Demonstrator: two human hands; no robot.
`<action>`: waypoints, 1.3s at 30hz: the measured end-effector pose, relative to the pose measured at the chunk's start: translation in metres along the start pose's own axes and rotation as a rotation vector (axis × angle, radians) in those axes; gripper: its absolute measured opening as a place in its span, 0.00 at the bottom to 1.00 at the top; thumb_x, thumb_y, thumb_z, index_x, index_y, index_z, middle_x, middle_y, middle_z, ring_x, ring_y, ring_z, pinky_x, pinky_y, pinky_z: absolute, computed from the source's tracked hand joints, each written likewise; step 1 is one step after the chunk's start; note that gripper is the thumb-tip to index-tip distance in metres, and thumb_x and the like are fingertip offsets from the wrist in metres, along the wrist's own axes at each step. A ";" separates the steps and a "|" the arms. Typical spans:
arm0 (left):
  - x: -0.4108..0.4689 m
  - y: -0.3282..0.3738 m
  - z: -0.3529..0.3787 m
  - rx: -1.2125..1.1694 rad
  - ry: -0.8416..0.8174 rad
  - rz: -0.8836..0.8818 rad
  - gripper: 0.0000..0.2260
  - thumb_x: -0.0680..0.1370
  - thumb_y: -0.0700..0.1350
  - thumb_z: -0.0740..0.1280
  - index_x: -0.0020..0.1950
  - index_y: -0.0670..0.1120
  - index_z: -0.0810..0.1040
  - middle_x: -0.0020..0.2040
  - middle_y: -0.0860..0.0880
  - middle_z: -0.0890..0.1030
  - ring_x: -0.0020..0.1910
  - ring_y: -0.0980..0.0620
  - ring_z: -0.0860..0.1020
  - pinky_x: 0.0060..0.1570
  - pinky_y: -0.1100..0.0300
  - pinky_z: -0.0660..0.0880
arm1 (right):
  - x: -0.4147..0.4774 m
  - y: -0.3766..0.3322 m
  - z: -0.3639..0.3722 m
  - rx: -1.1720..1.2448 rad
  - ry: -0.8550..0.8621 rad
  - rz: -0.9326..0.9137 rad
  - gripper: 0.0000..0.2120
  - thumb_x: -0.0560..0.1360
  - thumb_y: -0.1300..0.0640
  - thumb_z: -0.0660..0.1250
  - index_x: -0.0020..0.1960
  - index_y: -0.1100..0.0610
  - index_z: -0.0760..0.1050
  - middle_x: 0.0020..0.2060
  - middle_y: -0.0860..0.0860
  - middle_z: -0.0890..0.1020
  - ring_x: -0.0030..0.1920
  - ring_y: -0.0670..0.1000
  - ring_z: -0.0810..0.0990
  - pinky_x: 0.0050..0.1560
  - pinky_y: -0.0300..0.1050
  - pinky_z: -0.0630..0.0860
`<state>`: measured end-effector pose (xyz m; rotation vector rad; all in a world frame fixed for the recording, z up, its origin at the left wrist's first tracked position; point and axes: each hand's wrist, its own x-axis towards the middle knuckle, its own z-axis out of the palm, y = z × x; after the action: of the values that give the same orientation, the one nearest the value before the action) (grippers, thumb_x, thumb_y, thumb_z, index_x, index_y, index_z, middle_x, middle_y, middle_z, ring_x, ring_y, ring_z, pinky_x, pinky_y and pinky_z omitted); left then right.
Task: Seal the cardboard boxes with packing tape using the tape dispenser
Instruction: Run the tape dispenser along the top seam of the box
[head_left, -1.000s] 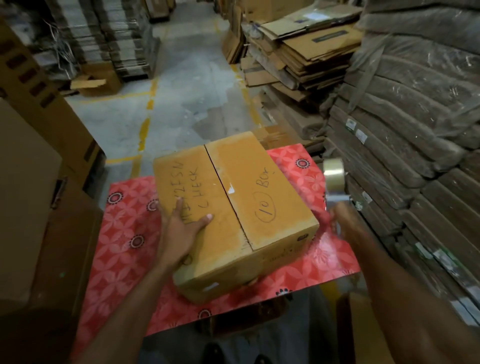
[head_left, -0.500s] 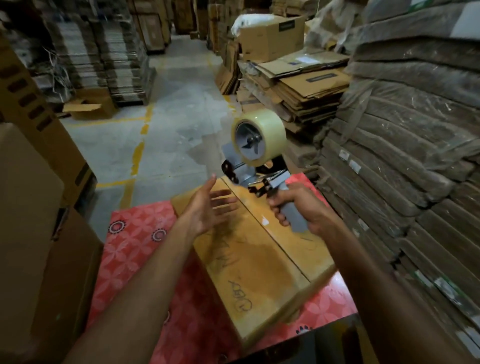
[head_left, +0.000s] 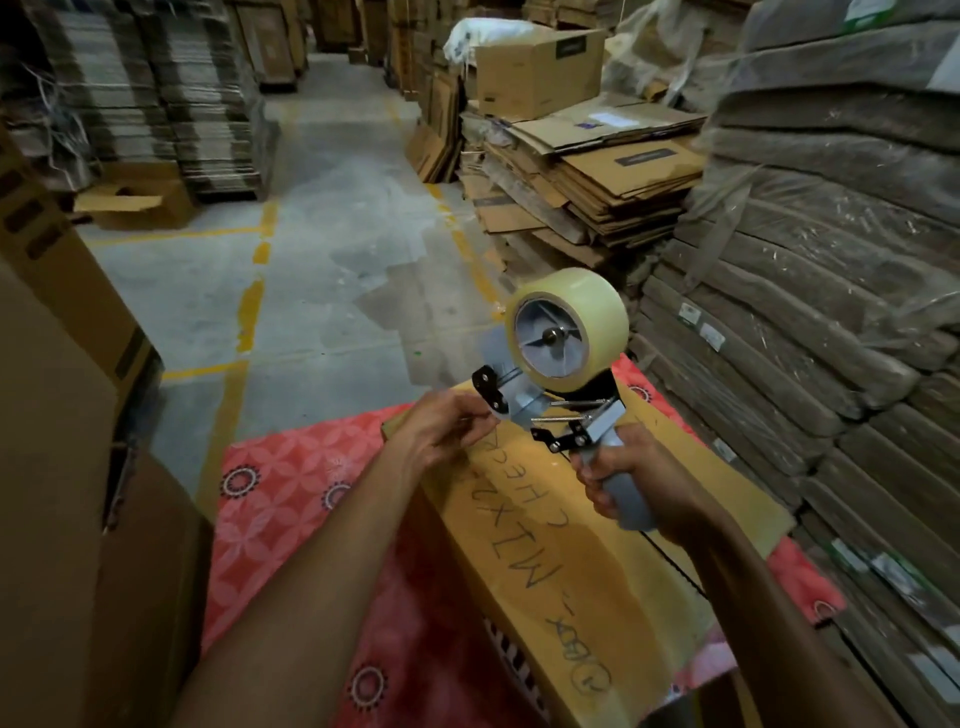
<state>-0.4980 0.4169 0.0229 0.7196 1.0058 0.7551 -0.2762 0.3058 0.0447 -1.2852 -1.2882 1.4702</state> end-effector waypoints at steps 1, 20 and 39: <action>0.004 0.007 0.003 0.104 0.009 0.033 0.12 0.76 0.27 0.57 0.36 0.38 0.70 0.26 0.44 0.71 0.19 0.53 0.67 0.19 0.65 0.65 | 0.000 0.004 0.001 -0.026 0.025 0.007 0.13 0.62 0.58 0.70 0.42 0.65 0.75 0.31 0.58 0.73 0.27 0.52 0.69 0.29 0.44 0.66; 0.144 0.035 -0.038 0.506 0.396 0.208 0.05 0.75 0.37 0.74 0.43 0.35 0.84 0.34 0.44 0.83 0.28 0.53 0.77 0.30 0.63 0.73 | 0.016 0.050 -0.017 -0.142 0.304 0.198 0.16 0.73 0.68 0.68 0.30 0.56 0.71 0.24 0.50 0.73 0.27 0.54 0.71 0.31 0.49 0.66; 0.162 0.022 -0.034 0.438 0.469 0.150 0.02 0.74 0.36 0.75 0.42 0.40 0.86 0.35 0.45 0.85 0.30 0.52 0.79 0.36 0.59 0.78 | 0.015 0.044 -0.018 0.003 0.218 0.178 0.16 0.61 0.56 0.71 0.34 0.69 0.73 0.25 0.60 0.72 0.25 0.53 0.67 0.32 0.49 0.68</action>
<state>-0.4790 0.5678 -0.0460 1.0292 1.5860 0.8658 -0.2591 0.3154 -0.0012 -1.5448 -1.0511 1.4052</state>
